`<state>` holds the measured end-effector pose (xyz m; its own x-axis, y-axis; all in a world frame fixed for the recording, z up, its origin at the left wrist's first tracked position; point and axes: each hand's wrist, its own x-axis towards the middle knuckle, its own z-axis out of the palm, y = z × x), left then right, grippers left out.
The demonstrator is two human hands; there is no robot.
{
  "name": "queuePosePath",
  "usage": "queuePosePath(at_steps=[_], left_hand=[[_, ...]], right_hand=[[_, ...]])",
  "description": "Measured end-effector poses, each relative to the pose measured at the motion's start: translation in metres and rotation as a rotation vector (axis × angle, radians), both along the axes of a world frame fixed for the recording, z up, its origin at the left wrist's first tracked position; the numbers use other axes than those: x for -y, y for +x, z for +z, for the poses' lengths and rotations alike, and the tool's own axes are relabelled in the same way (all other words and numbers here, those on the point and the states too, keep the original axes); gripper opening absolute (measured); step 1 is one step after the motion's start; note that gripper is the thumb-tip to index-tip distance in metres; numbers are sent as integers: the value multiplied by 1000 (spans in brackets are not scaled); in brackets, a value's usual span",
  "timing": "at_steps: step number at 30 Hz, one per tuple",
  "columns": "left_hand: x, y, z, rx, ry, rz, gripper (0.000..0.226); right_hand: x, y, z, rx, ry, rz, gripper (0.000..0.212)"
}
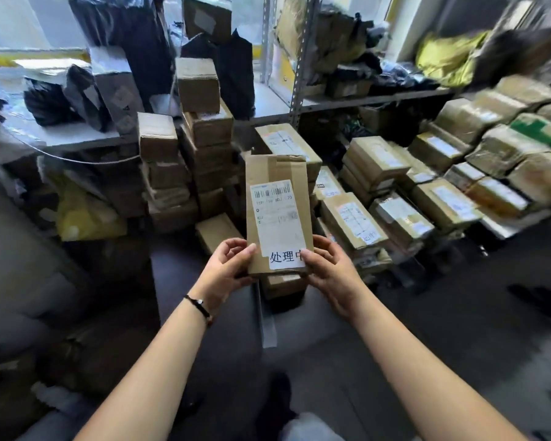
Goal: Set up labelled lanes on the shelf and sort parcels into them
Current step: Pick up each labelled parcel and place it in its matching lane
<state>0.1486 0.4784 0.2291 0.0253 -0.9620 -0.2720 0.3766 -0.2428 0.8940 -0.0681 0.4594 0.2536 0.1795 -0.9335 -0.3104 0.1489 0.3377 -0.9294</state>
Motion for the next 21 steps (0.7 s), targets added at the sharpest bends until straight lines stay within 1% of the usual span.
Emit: queuePosePath(at_steps=[1, 4, 6, 7, 9, 11, 15, 19, 21], left_hand=[[0, -13, -2, -12, -1, -26, 26], [2, -43, -5, -28, 12, -90, 37], [7, -62, -4, -1, 12, -130, 47], [11, -72, -3, 7, 7, -142, 47], [21, -91, 0, 17, -1, -146, 39], [34, -112, 3, 43, -16, -140, 36], [62, -154, 5, 68, -1, -105, 37], [91, -202, -2, 67, 21, -55, 40], [105, -225, -6, 74, 21, -32, 39]], right_hand=[[-5, -13, 2, 9, 2, -30, 49], [-11, -45, 3, 42, 23, -112, 33], [-11, -66, 3, 20, 18, -142, 30], [-9, -76, 3, 12, 14, -147, 28], [-1, -95, 1, 26, 21, -154, 25], [13, -116, -1, 50, 22, -152, 25], [45, -160, -1, 60, 20, -110, 31], [83, -210, -2, 64, 24, -60, 42], [103, -233, -8, 63, 21, -36, 39]])
